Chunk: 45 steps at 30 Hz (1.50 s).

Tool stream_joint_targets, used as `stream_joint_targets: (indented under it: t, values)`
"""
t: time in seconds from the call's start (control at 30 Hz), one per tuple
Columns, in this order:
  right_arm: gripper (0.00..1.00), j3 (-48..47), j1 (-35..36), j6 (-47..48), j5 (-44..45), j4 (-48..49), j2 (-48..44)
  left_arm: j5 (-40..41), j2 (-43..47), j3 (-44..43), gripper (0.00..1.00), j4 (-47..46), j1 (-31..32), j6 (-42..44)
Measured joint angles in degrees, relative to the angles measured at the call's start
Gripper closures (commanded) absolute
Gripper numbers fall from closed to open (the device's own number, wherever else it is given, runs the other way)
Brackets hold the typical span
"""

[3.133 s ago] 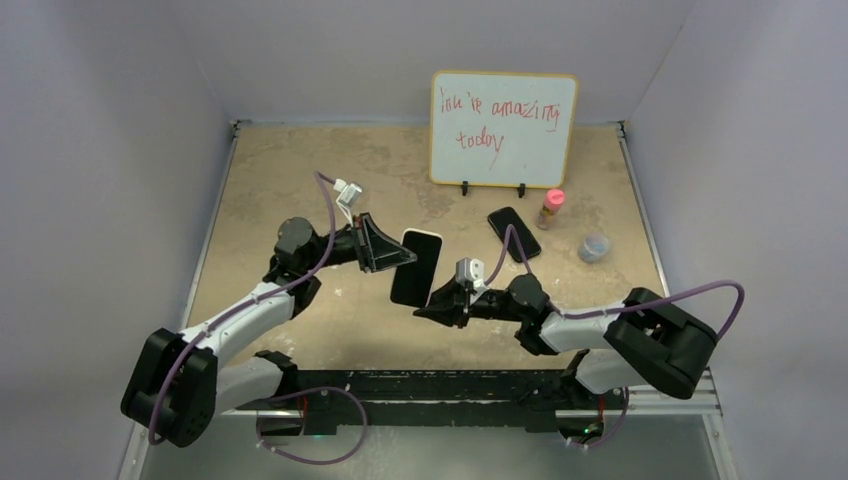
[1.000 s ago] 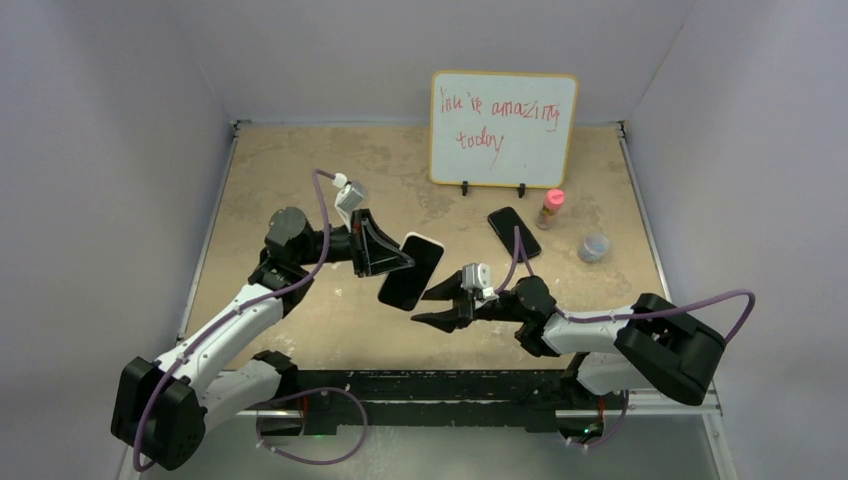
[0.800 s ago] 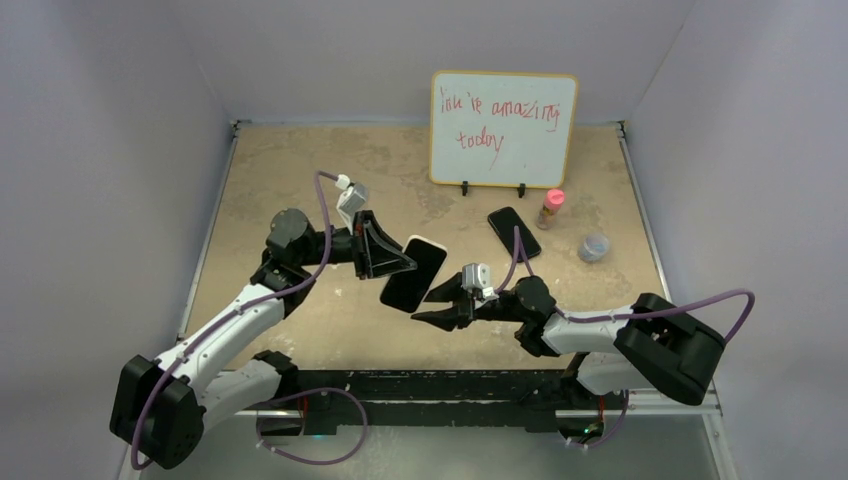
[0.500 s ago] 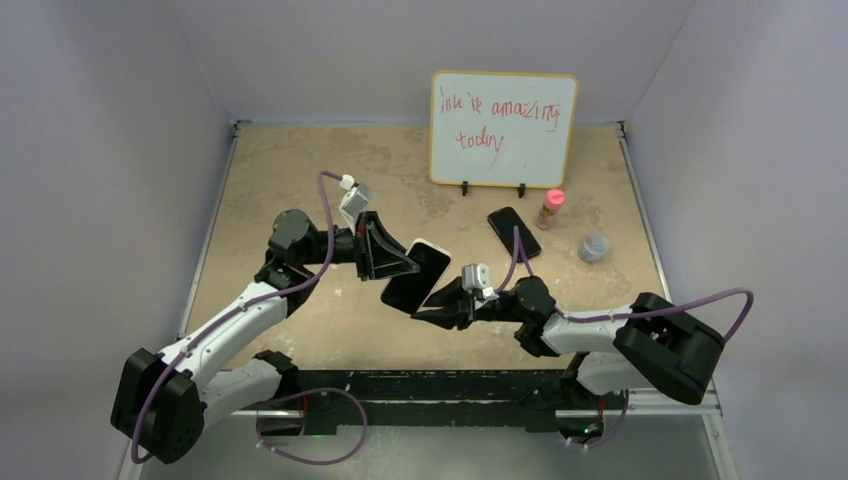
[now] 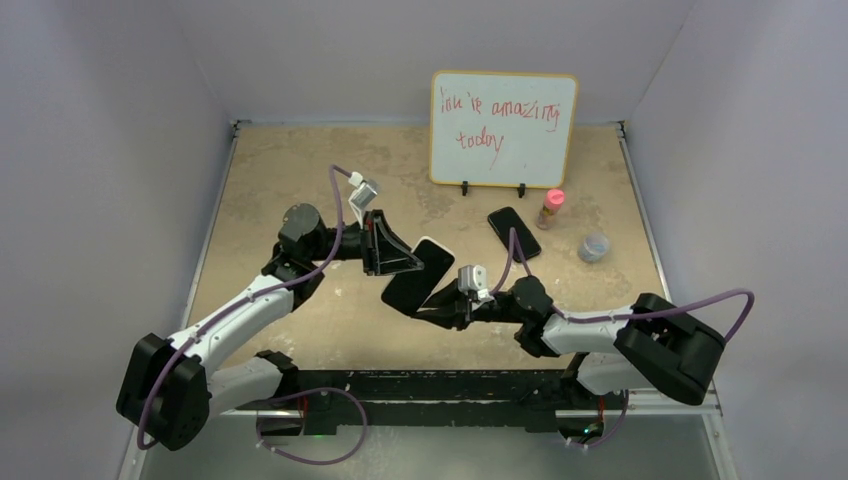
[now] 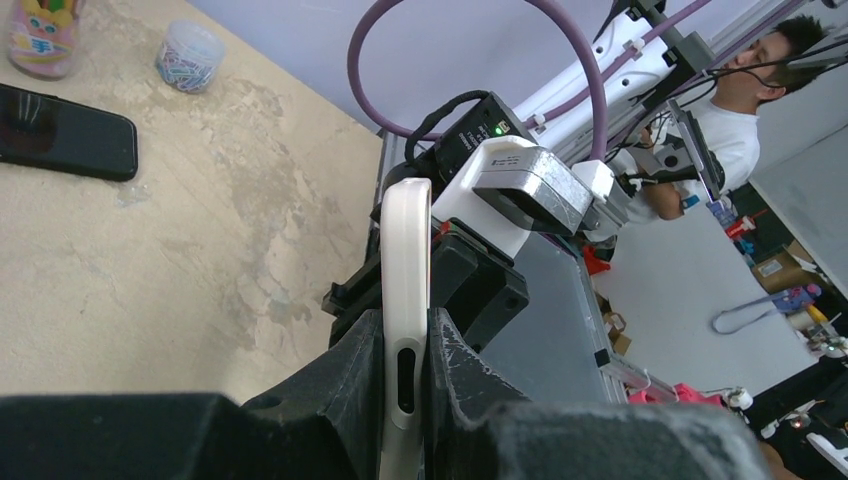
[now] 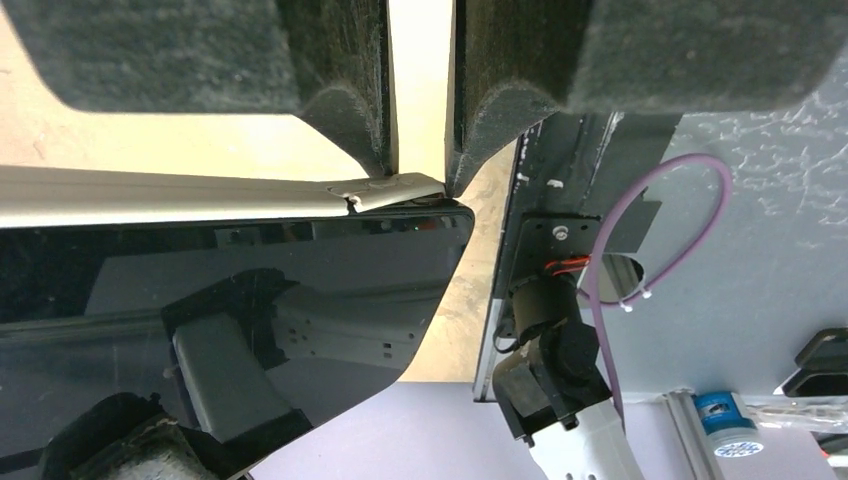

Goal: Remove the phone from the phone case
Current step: Remove the phone case from the phone.

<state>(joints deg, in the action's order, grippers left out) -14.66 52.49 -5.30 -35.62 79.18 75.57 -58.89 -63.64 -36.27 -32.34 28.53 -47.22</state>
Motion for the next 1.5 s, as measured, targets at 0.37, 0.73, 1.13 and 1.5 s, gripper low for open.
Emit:
stream_joint_targets:
  t: [0.37, 0.73, 1.13, 1.5]
  values:
    - [0.96, 2.69, 0.50, -1.27, 8.76, 1.36, -1.75, 4.68, 0.13, 1.31, 1.00, -3.78, 0.68, -1.73]
    - [0.92, 4.42, -7.17, -16.52, 8.04, 4.55, 1.20, 10.64, -1.22, 4.35, 1.00, -10.75, 1.73, -3.82]
    - [0.78, 4.68, -9.97, -24.39, 4.74, 3.78, 2.16, 14.03, -3.34, 5.75, 1.00, -13.00, 4.28, -3.56]
    - [0.71, 4.66, -11.34, -28.13, 4.07, 2.97, 0.85, 15.13, -5.18, 6.25, 1.00, -12.50, 4.68, -3.19]
